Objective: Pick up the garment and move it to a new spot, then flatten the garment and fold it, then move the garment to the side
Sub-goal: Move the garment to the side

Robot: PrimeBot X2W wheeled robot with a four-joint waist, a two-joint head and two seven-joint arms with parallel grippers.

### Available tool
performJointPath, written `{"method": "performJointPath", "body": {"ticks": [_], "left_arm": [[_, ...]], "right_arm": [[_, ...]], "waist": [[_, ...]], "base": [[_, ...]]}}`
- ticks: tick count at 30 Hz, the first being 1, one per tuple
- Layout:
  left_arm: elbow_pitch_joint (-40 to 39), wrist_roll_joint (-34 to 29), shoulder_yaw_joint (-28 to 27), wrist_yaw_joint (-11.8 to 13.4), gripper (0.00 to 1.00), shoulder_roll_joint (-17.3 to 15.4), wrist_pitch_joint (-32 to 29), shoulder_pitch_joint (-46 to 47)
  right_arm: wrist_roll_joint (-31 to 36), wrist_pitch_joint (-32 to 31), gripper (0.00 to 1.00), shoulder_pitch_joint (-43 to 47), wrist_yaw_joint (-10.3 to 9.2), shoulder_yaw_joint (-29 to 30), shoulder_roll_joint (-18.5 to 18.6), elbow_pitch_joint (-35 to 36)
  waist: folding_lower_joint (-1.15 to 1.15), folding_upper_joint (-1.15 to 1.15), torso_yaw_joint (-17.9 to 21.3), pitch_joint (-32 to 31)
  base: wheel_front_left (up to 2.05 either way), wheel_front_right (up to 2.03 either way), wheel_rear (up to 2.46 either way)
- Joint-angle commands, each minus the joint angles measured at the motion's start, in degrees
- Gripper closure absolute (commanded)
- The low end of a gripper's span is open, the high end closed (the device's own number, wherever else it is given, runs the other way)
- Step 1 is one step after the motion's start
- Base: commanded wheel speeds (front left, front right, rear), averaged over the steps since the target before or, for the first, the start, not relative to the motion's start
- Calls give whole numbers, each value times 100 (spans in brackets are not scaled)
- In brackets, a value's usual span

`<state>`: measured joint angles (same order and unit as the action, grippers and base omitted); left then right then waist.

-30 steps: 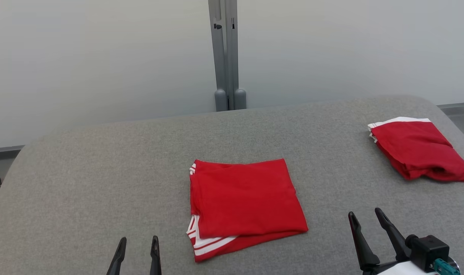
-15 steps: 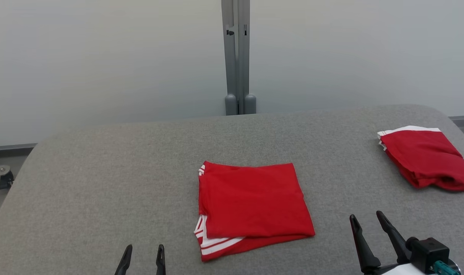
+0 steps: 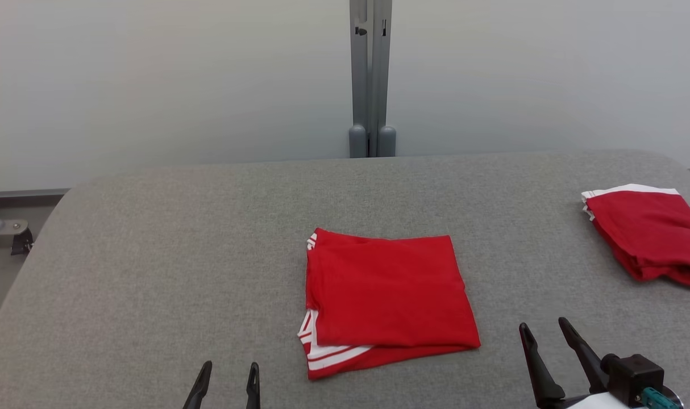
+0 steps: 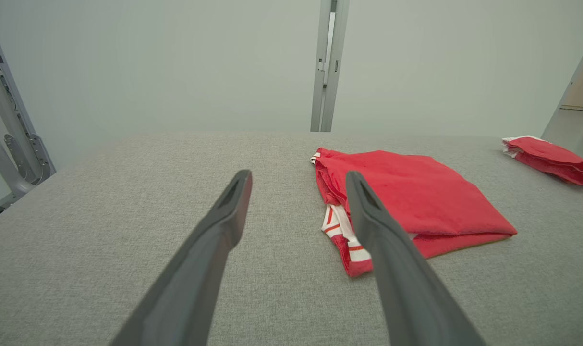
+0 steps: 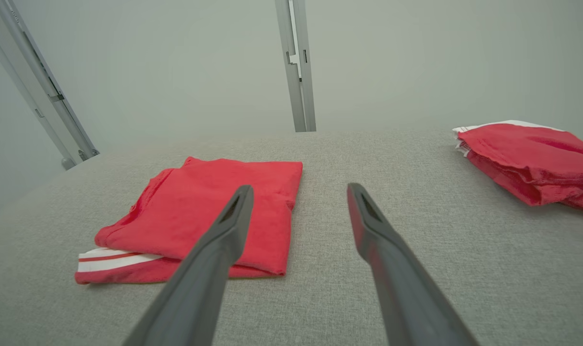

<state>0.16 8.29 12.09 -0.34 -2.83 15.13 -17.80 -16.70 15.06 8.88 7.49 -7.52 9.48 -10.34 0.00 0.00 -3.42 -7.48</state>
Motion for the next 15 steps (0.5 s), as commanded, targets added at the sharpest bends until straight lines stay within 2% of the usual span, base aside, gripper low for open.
{"method": "performJointPath", "body": {"ticks": [1, 10, 15], "left_arm": [[-25, -51, 10, -12, 0, -14, -2, 122], [-67, -64, 160, -30, 0, -14, -2, 317], [-35, -54, 257, -60, 0, -14, -1, 474]], "right_arm": [[-19, 13, 0, -119, -1, -22, 32, -56], [-229, 14, 0, -542, -1, -54, 99, -396], [-605, 14, 0, -968, -1, -184, 206, -826]], "waist": [[0, 0, -79, 109], [0, 0, -309, 600], [0, 0, -476, 905]], "base": [[0, 0, 0], [0, 0, 0], [0, 0, 0]]}}
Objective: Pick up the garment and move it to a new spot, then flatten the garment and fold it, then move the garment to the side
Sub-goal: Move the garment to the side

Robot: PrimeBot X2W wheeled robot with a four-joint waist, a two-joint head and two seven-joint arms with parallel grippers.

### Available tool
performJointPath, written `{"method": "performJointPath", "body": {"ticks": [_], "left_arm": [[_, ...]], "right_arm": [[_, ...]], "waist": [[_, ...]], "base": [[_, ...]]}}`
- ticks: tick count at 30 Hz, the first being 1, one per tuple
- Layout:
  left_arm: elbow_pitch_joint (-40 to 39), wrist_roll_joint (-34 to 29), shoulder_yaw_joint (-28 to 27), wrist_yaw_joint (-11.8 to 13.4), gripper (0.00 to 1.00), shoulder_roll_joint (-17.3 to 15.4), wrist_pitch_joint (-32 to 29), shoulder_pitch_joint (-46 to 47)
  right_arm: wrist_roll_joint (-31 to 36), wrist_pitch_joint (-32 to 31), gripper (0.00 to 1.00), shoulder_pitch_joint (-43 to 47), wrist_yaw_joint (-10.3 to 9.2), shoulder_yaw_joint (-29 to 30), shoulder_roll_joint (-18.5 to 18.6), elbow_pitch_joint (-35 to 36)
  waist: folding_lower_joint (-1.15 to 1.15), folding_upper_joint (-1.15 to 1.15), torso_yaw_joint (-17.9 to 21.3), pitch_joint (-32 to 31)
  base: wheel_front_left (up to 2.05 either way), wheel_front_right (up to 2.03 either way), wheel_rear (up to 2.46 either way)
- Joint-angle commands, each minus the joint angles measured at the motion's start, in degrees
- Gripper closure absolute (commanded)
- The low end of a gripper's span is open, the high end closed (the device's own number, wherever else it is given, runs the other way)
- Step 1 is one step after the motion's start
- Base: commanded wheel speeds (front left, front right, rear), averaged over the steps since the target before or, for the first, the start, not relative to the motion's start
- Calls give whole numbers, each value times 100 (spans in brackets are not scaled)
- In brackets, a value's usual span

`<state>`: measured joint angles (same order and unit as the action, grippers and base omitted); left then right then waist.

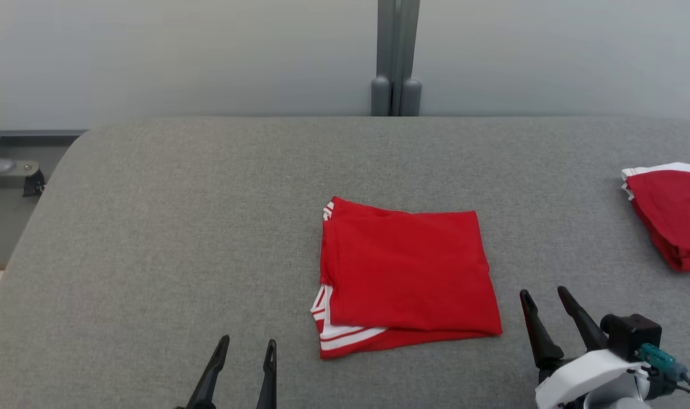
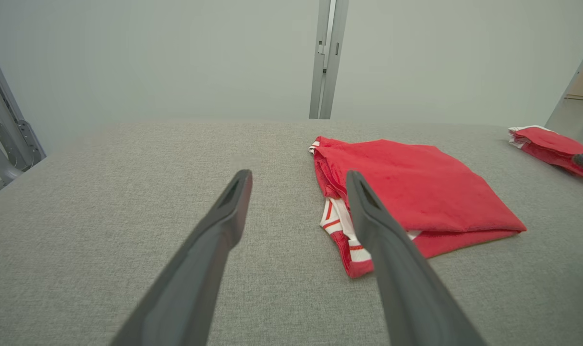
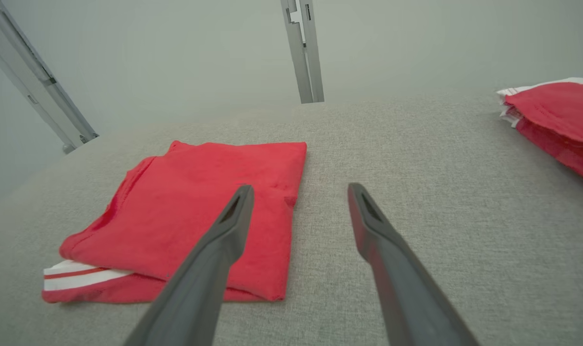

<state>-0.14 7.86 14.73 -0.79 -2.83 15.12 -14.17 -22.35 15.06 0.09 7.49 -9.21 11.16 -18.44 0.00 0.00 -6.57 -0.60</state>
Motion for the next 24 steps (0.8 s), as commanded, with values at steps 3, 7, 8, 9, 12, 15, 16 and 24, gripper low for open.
{"method": "performJointPath", "body": {"ticks": [3, 7, 8, 9, 12, 15, 16, 24], "left_arm": [[9, 29, 57, -23, 0, -14, 0, 261], [50, 66, 153, -33, 0, -14, -1, 466], [56, 70, 178, -36, 0, -14, 0, 508], [73, 68, 209, -38, 0, -14, -1, 563], [90, 77, 279, -40, 0, -14, 0, 685], [116, 10, 345, -38, 0, -14, 0, 797], [122, 8, 363, -38, 0, -14, 0, 825], [159, -12, 416, 34, 0, -14, -1, 798]], "right_arm": [[-456, 8, 0, -470, -1, -218, 162, -437], [-1220, -253, 0, -1075, 0, -598, 335, -860], [-1380, -327, 0, -1184, 0, -674, 398, -925], [-1586, -444, 0, -1326, 0, -811, 474, -999], [-2035, -708, 0, -1685, 0, -1093, 673, -1203], [-2316, -980, 0, -2009, 0, -1406, 879, -1486], [-2377, -1027, 0, -2080, 0, -1472, 915, -1582], [-2629, -913, 100, -2364, -1, -2170, 1181, -1923]], "waist": [[0, 0, -253, 443], [0, 0, -360, 733], [0, 0, -383, 795], [0, 0, -409, 855], [0, 0, -471, 999], [0, 0, -533, 1107], [0, 0, -555, 1127], [0, 0, -518, 1018]], "base": [[0, 0, 0], [0, 0, 0], [0, 0, 0], [0, 0, 0], [0, 0, 0], [0, 0, 0], [0, 0, 0], [0, 0, 0]]}}
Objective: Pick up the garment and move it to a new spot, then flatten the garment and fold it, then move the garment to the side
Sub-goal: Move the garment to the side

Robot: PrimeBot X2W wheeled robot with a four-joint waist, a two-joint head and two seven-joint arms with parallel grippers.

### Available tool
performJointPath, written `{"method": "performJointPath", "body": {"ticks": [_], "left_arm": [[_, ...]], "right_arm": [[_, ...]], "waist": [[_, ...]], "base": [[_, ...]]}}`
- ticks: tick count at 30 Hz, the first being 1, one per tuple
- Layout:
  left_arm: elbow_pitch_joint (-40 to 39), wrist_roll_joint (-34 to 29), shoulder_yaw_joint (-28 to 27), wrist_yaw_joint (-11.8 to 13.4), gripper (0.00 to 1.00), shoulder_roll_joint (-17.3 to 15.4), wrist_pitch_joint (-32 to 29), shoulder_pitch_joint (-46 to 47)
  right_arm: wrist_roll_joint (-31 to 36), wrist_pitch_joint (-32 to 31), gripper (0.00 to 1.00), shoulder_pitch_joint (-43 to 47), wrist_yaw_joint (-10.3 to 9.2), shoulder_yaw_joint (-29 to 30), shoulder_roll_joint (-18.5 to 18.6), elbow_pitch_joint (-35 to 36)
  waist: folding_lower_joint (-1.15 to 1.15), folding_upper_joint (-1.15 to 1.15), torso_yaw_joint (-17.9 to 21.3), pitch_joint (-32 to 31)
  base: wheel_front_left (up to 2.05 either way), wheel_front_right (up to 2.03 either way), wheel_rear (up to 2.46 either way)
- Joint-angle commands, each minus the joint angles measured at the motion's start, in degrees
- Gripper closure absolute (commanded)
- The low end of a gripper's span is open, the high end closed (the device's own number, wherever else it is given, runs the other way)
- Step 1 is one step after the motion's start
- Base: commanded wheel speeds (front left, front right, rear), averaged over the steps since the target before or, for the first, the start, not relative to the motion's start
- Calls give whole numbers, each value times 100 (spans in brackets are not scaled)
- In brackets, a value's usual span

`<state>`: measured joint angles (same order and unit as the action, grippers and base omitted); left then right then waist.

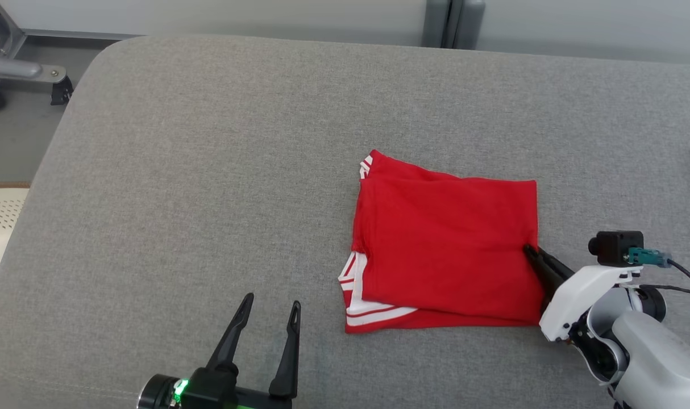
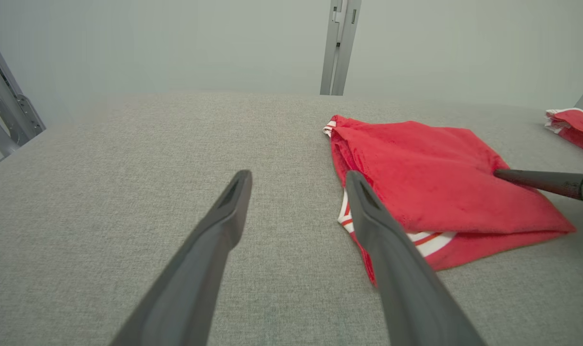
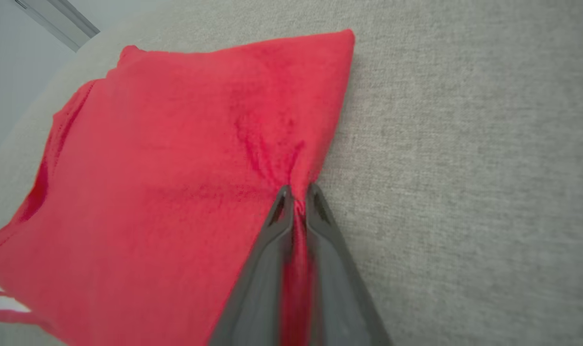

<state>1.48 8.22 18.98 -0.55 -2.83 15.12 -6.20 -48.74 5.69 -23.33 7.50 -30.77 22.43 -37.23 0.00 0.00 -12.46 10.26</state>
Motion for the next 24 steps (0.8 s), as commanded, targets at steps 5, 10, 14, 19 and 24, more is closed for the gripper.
{"method": "performJointPath", "body": {"ticks": [5, 10, 14, 19, 24], "left_arm": [[13, -85, -28, -25, 0, -14, 0, -93], [-89, -142, -99, -32, 0, -14, 0, -31], [-164, -249, -162, -95, 0, -15, -1, 97], [-206, -389, -212, -221, 0, -15, 0, 328], [-234, -484, -282, -338, 0, -34, -1, 572]], "right_arm": [[297, 481, 100, -189, -7, -161, 620, -68], [506, 477, 100, -475, -6, -63, 1331, 90], [680, 258, 100, -865, -6, 112, 1939, 313], [880, -20, 100, -1363, -6, 403, 2527, 502], [1034, -227, 100, -1773, -5, 621, 3125, 601]], "waist": [[0, 0, 388, -179], [0, 0, 801, -14], [0, 0, 1145, 308], [0, 0, 1382, 752], [0, 0, 1468, 1151]], "base": [[0, 0, 0], [0, 0, 0], [0, 0, 0], [0, 0, 0], [0, 0, 0]]}}
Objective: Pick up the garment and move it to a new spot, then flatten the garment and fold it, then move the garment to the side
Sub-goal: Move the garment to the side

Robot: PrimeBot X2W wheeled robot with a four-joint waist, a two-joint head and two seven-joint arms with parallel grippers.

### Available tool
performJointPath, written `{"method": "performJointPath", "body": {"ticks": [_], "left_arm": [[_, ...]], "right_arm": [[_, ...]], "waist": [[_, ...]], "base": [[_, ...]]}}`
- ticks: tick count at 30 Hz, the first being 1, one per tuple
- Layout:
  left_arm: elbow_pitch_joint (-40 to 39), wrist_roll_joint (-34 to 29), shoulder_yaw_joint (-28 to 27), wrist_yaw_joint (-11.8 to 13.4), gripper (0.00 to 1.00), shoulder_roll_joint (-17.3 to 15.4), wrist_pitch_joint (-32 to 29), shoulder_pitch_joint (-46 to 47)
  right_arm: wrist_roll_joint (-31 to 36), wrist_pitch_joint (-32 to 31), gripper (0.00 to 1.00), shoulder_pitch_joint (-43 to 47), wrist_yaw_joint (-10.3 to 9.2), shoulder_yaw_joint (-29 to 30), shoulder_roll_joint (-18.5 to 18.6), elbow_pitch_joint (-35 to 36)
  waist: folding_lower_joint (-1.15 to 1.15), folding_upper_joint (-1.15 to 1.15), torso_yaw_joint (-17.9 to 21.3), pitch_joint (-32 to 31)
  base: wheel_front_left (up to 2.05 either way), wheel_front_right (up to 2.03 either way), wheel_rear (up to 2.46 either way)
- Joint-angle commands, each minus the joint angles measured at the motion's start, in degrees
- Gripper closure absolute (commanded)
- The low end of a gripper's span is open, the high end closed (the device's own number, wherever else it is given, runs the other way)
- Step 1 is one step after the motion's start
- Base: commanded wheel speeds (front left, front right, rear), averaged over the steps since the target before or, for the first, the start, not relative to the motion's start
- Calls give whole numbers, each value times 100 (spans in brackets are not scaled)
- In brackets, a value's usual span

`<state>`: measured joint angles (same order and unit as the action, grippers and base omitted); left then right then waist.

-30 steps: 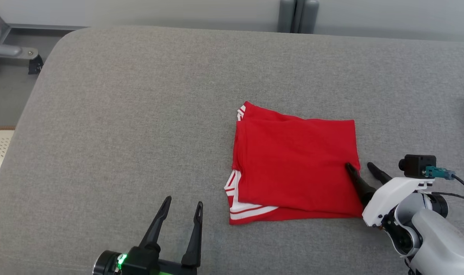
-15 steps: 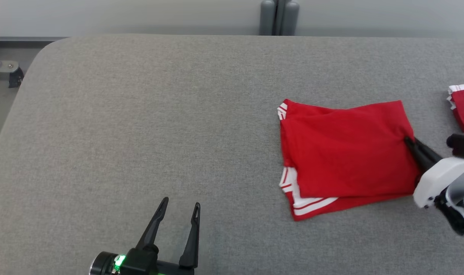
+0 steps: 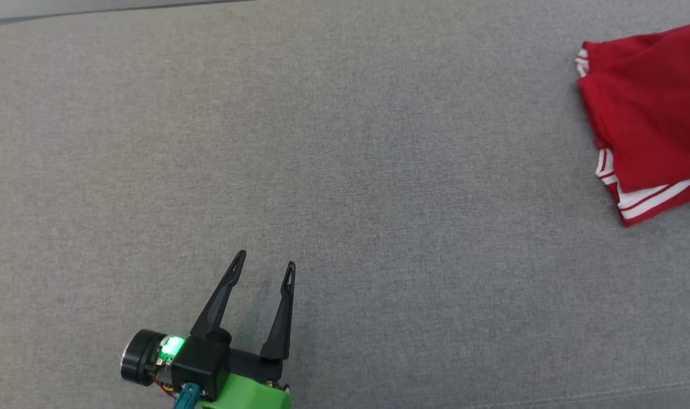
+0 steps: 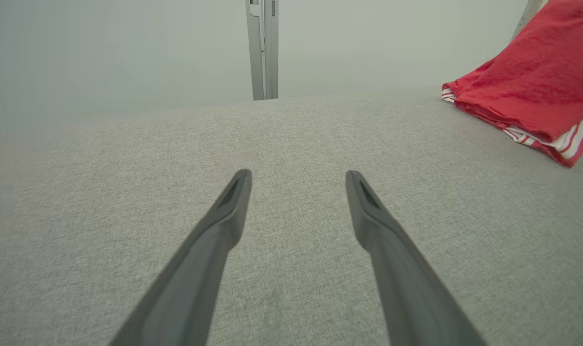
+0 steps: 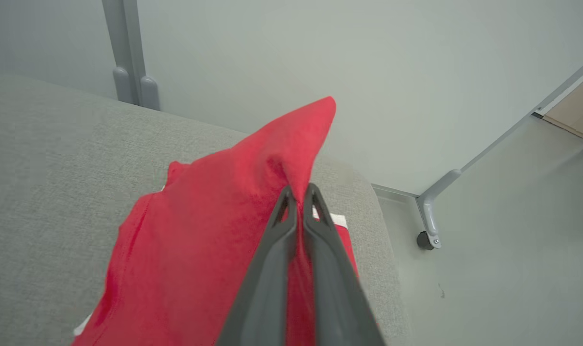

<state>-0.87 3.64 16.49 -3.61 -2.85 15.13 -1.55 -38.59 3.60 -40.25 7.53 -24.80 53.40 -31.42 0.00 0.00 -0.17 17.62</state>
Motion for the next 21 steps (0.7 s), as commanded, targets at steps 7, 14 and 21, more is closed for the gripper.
{"method": "performJointPath", "body": {"ticks": [7, 14, 21], "left_arm": [[72, -81, -48, -148, 0, -43, -2, 339], [196, -28, -35, -110, 0, -27, -1, 215], [291, 117, -96, 21, 0, -17, -1, -106]], "right_arm": [[475, -31, 0, -443, -9, 362, 270, -228], [1722, 750, 0, -189, -9, 727, -753, -529], [1968, 1040, 0, 710, -9, 933, -1970, -456]], "waist": [[0, 0, 158, 628], [0, 0, -20, 96], [0, 0, -157, -772]], "base": [[0, 0, 0], [0, 0, 0], [0, 0, 0]]}}
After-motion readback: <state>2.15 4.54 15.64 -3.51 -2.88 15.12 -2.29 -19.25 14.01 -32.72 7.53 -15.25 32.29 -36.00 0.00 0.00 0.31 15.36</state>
